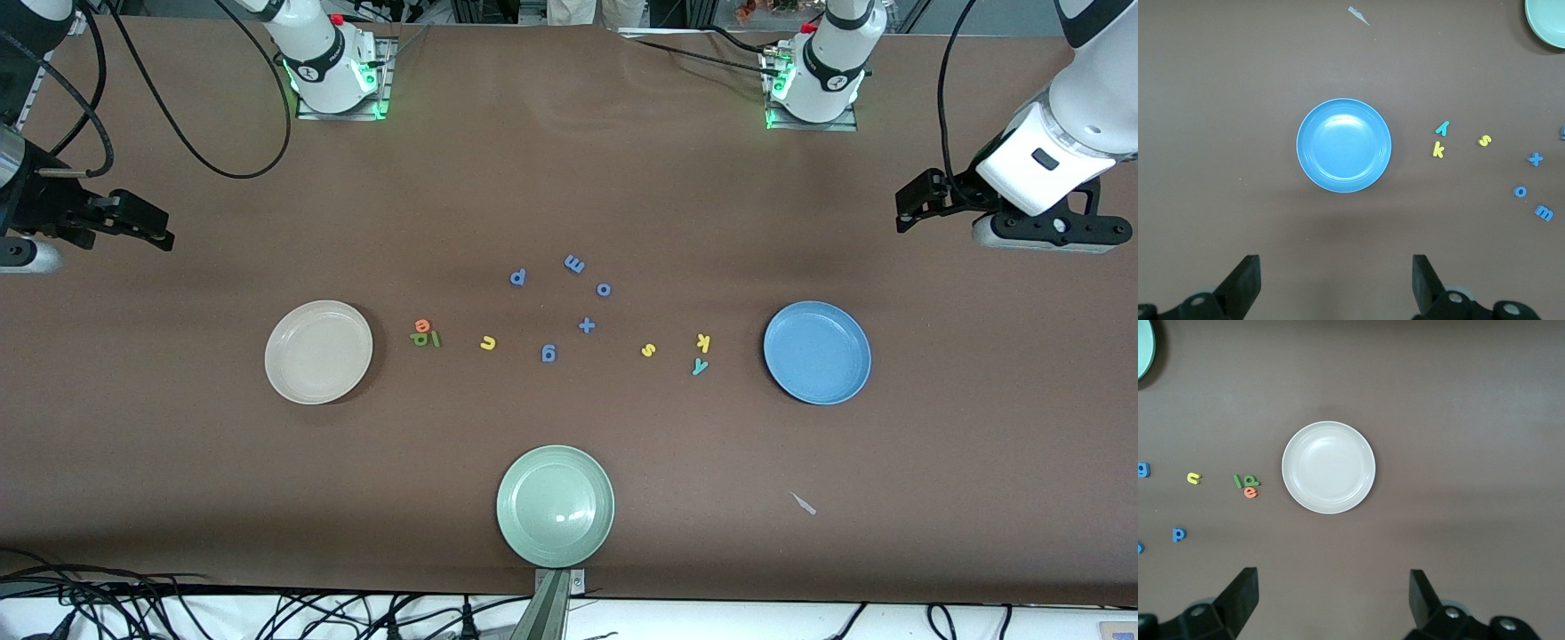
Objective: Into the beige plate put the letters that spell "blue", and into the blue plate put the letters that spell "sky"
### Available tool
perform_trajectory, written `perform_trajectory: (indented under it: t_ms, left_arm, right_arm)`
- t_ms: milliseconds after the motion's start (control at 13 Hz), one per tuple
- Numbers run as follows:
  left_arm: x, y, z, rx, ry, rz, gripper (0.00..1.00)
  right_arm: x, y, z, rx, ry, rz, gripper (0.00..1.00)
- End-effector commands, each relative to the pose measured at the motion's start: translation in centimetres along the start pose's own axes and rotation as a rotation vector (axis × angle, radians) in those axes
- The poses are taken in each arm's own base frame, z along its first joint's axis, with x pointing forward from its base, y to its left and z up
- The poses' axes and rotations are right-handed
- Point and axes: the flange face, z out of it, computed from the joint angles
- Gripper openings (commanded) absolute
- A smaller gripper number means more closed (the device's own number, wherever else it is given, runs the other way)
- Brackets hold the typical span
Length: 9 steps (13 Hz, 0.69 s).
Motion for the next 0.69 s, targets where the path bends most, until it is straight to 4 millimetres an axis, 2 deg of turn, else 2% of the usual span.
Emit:
perform_trajectory:
  t_ms: [0,617]
  left_arm:
    - [-0.29,-0.09,-0.46,0.025,-0.002,0.024,1.0]
    - [-0.31,-0.09,-0.45,0.025,-0.004,0.024,1.0]
  right_arm:
    - [-0.5,0.08,-0.3,0.024,-0.006,0.012,1.0]
    - [-0.48,0.6,-0.3,0.023,-0.005,0.019,1.0]
